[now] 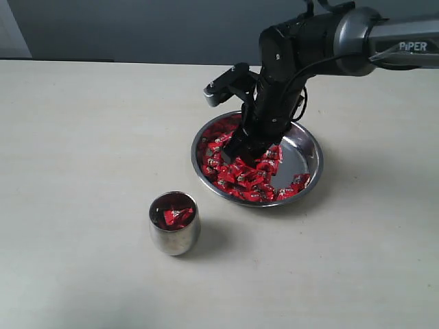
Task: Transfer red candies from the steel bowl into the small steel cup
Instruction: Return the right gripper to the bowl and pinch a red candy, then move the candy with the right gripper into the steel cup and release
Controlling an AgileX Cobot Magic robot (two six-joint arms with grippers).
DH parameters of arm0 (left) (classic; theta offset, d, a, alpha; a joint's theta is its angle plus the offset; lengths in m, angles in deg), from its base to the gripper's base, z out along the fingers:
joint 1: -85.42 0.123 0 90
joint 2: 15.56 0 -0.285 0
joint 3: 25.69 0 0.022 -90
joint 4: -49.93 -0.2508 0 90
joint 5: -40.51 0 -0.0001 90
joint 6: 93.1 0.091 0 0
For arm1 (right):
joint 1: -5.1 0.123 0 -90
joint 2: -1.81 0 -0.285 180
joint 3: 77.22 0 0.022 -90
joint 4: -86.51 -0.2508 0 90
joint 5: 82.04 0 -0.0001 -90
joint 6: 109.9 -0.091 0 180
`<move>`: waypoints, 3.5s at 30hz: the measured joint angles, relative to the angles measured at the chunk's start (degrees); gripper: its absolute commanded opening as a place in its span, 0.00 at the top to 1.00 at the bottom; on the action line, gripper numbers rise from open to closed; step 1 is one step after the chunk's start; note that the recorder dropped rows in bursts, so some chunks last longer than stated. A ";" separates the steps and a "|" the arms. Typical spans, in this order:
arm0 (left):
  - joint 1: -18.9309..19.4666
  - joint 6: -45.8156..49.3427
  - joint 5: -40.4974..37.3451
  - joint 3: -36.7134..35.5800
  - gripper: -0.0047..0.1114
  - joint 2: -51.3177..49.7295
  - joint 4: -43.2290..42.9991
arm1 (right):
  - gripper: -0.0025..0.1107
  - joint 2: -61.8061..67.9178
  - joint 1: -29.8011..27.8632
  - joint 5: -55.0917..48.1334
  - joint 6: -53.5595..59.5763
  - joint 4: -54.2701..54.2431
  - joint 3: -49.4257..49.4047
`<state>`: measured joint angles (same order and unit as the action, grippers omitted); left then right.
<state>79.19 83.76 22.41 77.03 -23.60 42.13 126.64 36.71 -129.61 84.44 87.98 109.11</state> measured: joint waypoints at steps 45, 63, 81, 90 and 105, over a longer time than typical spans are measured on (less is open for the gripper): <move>0.00 0.00 0.00 0.00 0.96 0.00 0.00 | 0.96 6.58 -6.85 7.16 -10.28 -1.47 0.00; 0.00 0.00 0.00 0.00 0.96 0.00 0.00 | 0.98 1.90 -6.85 6.43 -10.36 -6.55 0.00; 0.00 0.00 0.00 0.00 0.96 0.00 0.00 | 0.98 -6.02 5.77 -1.99 3.48 -21.17 0.00; 0.00 0.00 0.00 0.00 0.96 0.00 0.00 | 0.98 -6.02 11.96 -3.77 3.66 -21.47 0.00; 0.00 0.00 0.00 0.00 0.96 0.00 0.00 | 0.98 -6.02 14.10 -9.11 3.66 -22.53 0.00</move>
<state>79.19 83.76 22.41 77.03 -23.60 42.13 120.62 50.81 -138.72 88.10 65.45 109.11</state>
